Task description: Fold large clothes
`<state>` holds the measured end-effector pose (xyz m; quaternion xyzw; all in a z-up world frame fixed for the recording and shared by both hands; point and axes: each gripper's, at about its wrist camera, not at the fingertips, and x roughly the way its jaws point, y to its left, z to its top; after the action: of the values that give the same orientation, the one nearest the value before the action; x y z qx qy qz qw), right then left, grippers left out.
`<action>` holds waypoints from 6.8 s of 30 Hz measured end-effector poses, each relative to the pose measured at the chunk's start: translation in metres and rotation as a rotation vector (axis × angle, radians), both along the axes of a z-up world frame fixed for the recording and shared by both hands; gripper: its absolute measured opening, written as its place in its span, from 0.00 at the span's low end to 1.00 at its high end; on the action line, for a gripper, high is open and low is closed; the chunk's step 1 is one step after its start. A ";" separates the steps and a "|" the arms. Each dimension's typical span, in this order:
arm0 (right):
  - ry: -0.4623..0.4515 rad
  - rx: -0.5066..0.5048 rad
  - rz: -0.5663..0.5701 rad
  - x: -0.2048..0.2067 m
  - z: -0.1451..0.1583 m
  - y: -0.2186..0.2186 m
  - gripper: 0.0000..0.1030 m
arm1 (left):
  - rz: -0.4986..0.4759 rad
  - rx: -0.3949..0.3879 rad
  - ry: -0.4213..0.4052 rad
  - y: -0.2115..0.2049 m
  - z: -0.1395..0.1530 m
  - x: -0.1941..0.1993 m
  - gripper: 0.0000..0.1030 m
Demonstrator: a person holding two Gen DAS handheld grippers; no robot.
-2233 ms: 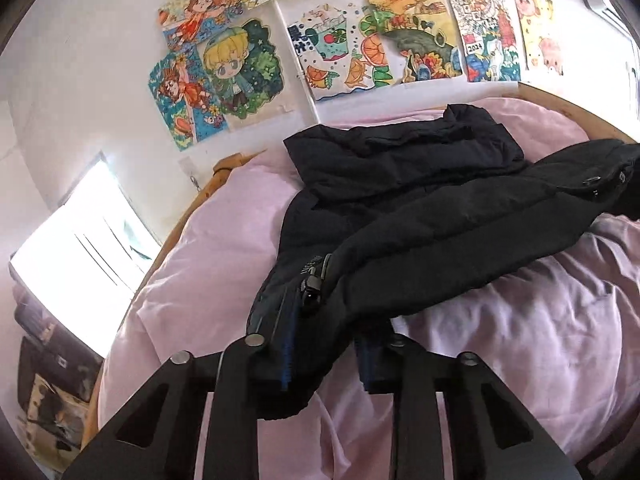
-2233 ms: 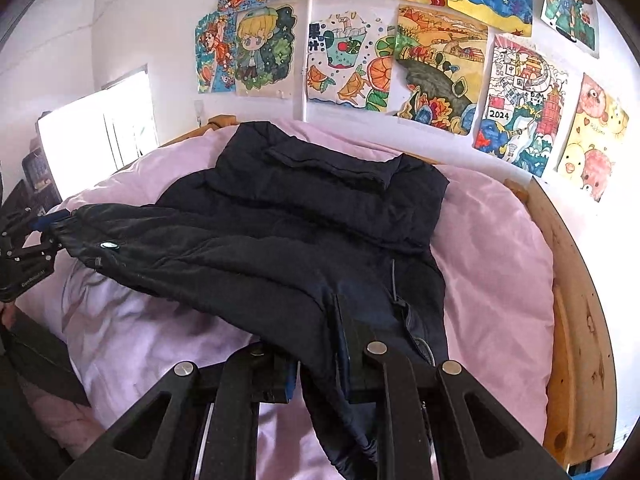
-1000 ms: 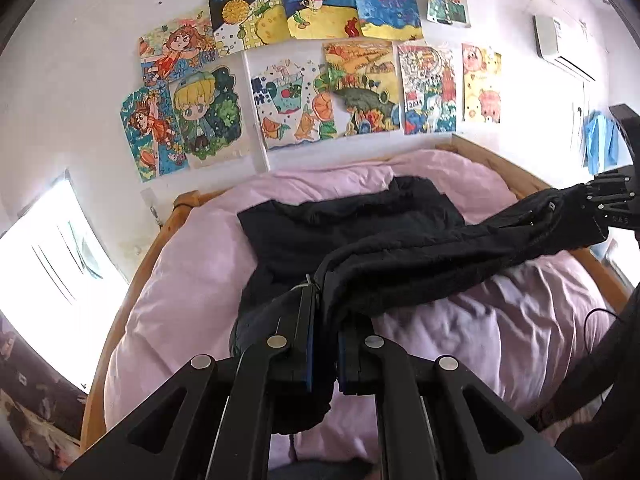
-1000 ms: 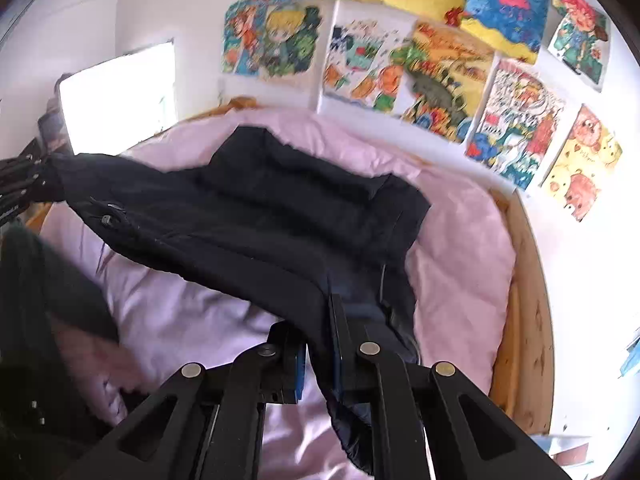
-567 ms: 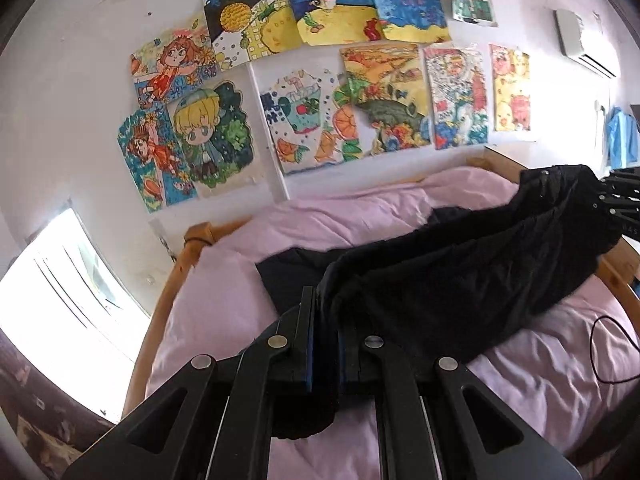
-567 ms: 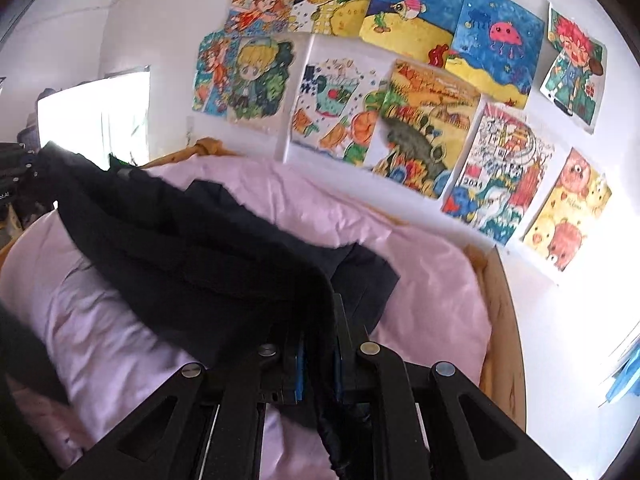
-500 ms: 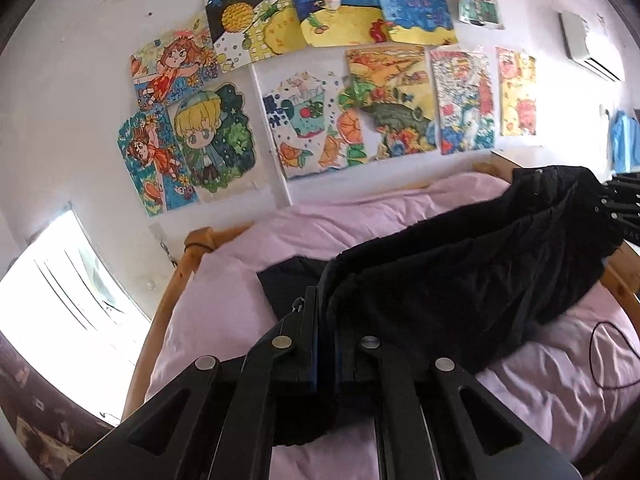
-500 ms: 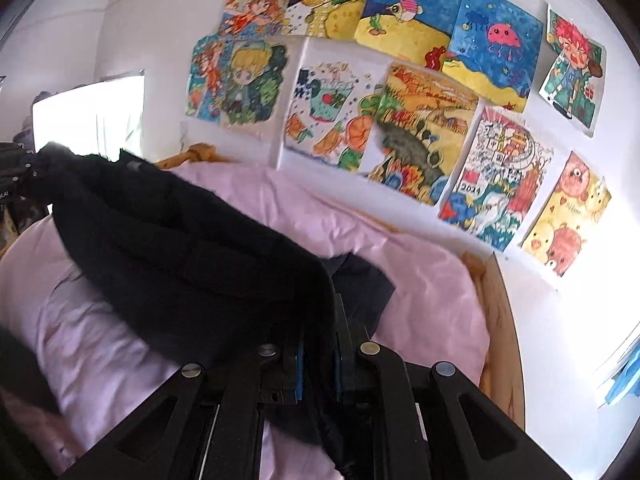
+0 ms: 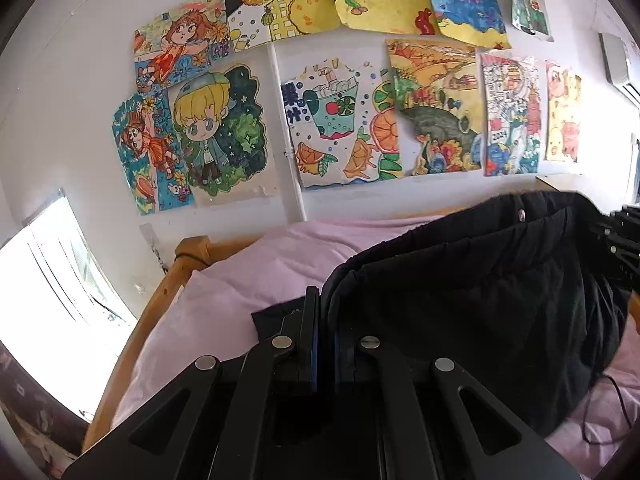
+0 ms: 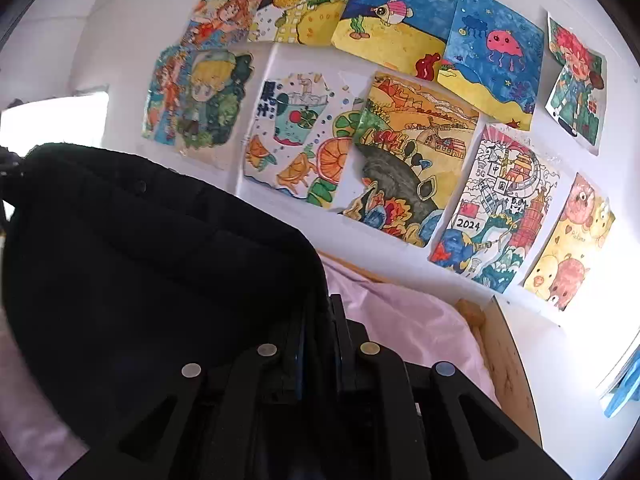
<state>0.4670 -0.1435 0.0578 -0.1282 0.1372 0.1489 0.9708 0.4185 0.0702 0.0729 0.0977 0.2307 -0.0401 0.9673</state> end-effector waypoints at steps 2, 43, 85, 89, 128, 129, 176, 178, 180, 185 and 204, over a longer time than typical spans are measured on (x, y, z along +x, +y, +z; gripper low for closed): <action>0.016 -0.008 -0.016 0.019 -0.008 0.007 0.10 | 0.007 -0.029 -0.004 0.002 -0.009 0.014 0.04; 0.165 -0.015 -0.120 0.141 -0.097 0.038 0.29 | 0.053 0.065 0.255 0.003 -0.120 0.131 0.04; 0.206 0.075 0.278 0.078 -0.111 0.041 0.94 | -0.279 -0.052 0.282 -0.066 -0.122 0.062 0.92; 0.212 0.058 0.195 0.105 -0.114 0.051 0.94 | -0.182 -0.068 0.305 -0.068 -0.126 0.098 0.96; 0.345 0.217 0.207 0.104 -0.115 0.008 1.00 | -0.064 -0.318 0.259 -0.001 -0.128 0.080 0.99; 0.340 0.205 0.227 0.097 -0.114 0.010 1.00 | -0.061 -0.320 0.253 0.000 -0.127 0.074 0.99; 0.764 0.766 0.225 0.152 -0.199 -0.154 1.00 | 0.137 -0.665 0.330 0.127 -0.153 0.021 0.99; 0.761 0.749 0.216 0.153 -0.196 -0.152 1.00 | 0.134 -0.653 0.337 0.124 -0.155 0.021 0.99; 0.744 0.713 0.207 0.149 -0.192 -0.148 1.00 | 0.131 -0.642 0.341 0.121 -0.157 0.023 0.99; 0.708 0.684 0.173 0.145 -0.193 -0.146 1.00 | 0.130 -0.635 0.344 0.118 -0.161 0.025 0.99; -0.025 -0.233 0.017 0.037 -0.156 -0.009 1.00 | 0.109 -0.625 0.370 0.116 -0.165 0.035 0.99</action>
<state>0.5043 -0.1525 -0.0984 -0.2432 0.1405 0.1385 0.9497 0.4532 0.1861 -0.0916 -0.2239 0.3834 -0.0741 0.8930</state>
